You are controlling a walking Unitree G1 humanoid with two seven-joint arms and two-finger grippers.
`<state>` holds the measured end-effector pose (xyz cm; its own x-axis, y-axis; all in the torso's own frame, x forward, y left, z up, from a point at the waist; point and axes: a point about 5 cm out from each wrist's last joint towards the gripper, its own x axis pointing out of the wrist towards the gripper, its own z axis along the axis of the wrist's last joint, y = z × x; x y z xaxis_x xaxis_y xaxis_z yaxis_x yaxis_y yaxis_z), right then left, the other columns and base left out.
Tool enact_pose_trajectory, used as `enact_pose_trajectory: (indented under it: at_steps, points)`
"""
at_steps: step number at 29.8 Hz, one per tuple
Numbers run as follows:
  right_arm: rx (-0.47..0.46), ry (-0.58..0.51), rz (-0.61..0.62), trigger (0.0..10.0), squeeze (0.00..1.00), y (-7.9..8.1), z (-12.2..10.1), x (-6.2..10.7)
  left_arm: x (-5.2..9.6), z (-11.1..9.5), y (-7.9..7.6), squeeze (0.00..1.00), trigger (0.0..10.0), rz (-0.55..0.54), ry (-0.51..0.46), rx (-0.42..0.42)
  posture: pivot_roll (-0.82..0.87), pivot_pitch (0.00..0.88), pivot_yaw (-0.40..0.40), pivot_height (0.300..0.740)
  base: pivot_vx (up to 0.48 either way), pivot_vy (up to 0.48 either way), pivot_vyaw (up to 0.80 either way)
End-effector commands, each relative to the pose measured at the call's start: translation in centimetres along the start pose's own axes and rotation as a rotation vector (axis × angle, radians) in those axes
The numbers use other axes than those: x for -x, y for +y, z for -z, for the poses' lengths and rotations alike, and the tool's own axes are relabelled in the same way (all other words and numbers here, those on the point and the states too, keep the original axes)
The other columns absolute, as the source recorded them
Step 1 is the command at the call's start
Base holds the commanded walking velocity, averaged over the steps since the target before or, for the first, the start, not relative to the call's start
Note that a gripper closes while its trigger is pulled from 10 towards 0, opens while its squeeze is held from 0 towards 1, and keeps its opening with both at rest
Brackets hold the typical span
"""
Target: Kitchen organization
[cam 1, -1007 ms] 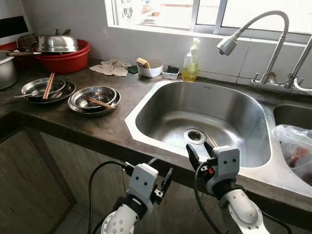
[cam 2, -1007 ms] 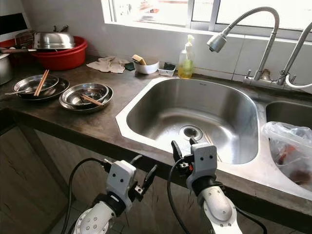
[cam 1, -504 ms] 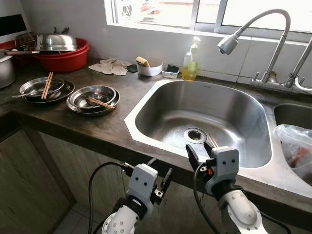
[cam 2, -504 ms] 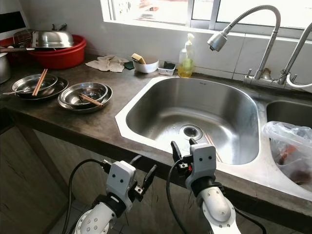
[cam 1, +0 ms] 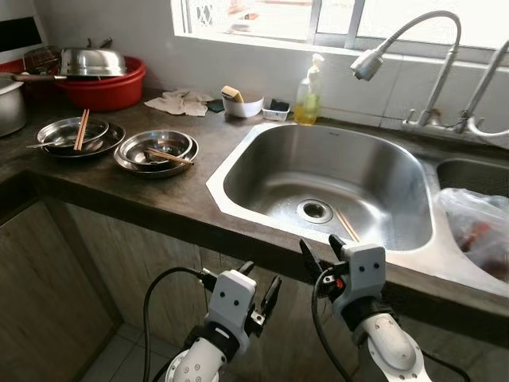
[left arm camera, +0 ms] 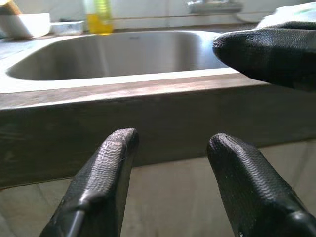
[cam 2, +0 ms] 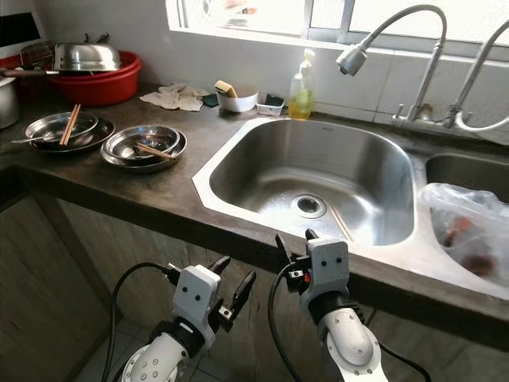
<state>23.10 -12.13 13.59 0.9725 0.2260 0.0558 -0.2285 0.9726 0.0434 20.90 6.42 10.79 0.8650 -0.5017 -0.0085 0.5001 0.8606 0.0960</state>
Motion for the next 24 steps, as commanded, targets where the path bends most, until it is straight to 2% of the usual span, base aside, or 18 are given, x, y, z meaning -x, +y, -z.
enact_pose_trajectory:
  at_steps: [1,24]
  points:
    - [0.009,-0.018,0.008,10.0,0.00,-0.05,-0.46,0.04,0.03,-0.22,0.00,0.00,10.0,-0.004,-0.006,-0.003,0.00,0.000,-0.040,0.740,-0.281,0.000,0.00]
    - [0.015,-0.013,0.011,10.0,0.00,-0.11,-0.38,-0.14,0.01,-0.11,-0.08,0.00,10.0,0.004,-0.001,-0.006,0.00,0.000,-0.039,0.740,-0.278,0.000,0.00]
